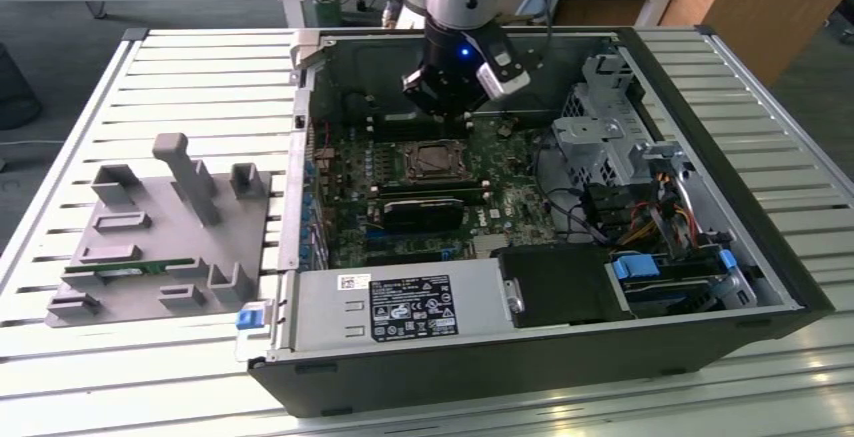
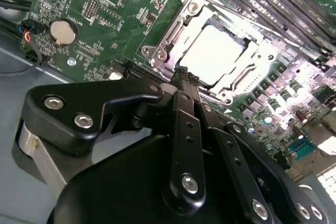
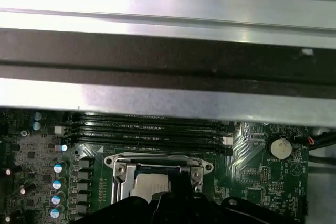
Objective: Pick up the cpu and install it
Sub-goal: 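Install the second cpu locking lever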
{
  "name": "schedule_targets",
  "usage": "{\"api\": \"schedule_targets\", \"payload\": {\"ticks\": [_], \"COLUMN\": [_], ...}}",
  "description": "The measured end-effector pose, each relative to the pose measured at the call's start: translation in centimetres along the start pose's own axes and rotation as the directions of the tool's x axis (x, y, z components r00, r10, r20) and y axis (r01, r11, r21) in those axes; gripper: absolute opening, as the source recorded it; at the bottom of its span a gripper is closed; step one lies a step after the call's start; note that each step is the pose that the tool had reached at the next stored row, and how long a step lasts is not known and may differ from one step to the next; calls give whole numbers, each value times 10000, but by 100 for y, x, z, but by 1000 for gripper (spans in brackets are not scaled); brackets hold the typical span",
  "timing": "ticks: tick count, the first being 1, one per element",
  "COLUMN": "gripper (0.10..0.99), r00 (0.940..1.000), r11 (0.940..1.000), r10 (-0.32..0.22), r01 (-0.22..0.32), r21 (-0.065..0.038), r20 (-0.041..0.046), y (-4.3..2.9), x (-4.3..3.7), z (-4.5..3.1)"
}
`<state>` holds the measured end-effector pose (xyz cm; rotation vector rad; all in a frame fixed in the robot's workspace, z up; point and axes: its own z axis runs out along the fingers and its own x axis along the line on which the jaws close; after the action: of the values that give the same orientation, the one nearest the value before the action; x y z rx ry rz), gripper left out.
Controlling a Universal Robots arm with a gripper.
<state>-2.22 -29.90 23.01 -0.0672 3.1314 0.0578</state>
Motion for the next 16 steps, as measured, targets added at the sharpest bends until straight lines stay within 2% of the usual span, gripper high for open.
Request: {"api": "schedule_targets", "payload": {"ticks": [9, 16], "gripper": [106, 106], "r00": [10000, 10000], "r11": [10000, 10000], "r10": [1, 0], "r01": [-1, 0], "r21": [2, 1], "r20": [0, 0], "y": [-85, -84], "x": [4, 3], "z": [-6, -95]}}
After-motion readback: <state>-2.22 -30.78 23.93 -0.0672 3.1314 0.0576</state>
